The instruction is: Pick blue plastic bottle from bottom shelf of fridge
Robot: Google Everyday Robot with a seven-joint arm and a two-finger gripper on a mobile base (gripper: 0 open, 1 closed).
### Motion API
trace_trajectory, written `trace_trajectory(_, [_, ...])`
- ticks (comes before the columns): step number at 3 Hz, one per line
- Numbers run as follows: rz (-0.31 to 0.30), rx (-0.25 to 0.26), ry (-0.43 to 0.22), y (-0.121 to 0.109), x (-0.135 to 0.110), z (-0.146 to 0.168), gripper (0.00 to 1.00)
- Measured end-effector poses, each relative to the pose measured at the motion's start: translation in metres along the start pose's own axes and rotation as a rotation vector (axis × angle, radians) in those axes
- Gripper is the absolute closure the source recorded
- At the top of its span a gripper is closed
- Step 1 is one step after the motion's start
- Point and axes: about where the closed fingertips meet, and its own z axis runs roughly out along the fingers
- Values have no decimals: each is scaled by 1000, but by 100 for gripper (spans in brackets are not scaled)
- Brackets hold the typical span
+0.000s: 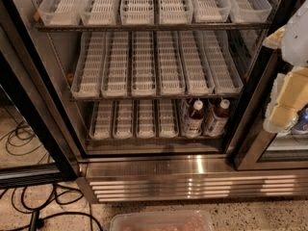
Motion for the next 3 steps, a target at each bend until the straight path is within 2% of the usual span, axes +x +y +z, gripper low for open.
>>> trace_trajectory(1, [0, 0, 0, 0, 0, 0, 0])
trace_trajectory(2, [26, 11, 15, 3, 2, 27, 0])
trace_trajectory(3, [82, -9, -4, 16, 14, 84, 0])
